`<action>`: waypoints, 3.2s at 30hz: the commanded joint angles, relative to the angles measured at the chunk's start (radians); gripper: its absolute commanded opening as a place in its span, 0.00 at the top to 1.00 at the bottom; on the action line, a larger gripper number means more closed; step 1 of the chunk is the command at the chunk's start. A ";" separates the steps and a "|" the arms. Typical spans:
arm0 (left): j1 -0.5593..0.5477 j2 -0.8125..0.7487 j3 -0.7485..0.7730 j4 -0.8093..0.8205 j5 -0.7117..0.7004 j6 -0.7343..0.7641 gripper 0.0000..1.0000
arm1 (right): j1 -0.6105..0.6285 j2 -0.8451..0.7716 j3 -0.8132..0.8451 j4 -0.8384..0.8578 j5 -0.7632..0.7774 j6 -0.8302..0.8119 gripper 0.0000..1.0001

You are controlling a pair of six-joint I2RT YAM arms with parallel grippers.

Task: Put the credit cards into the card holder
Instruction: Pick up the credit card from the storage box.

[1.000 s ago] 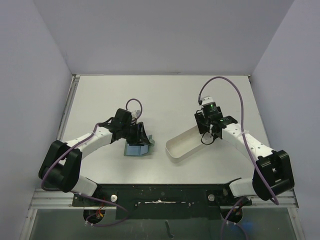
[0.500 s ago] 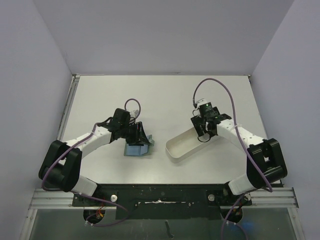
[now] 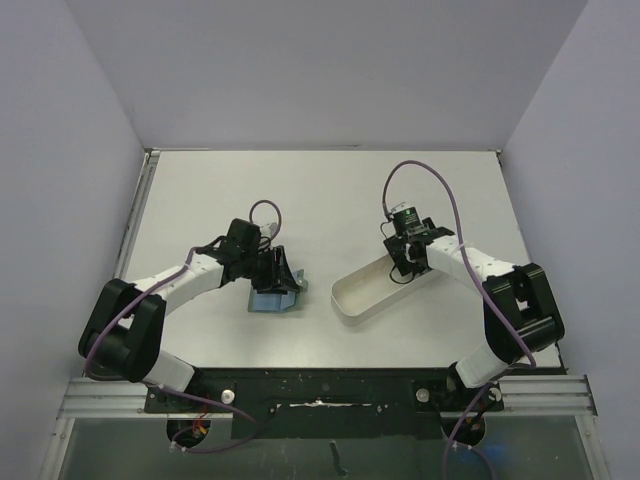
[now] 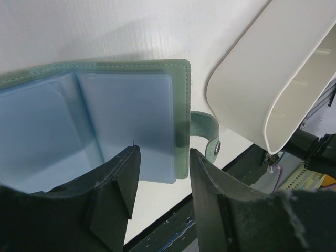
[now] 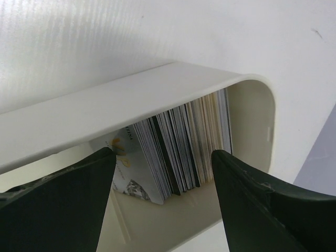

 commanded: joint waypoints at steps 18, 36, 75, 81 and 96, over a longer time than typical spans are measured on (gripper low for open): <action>0.009 0.011 -0.011 0.061 0.022 -0.008 0.59 | 0.006 -0.033 0.033 0.069 0.144 0.022 0.53; 0.009 0.012 -0.005 0.047 0.012 -0.006 0.59 | 0.037 -0.038 0.066 0.027 0.175 0.024 0.77; 0.081 -0.012 -0.065 0.179 0.171 -0.126 0.59 | 0.244 -0.294 0.210 -0.174 0.044 0.339 1.00; 0.128 -0.039 -0.064 0.136 0.147 -0.101 0.59 | 0.420 -0.267 0.254 -0.107 0.077 0.456 1.00; 0.283 -0.121 -0.102 0.066 0.107 -0.095 0.62 | 0.608 -0.196 0.140 0.410 -0.036 0.714 1.00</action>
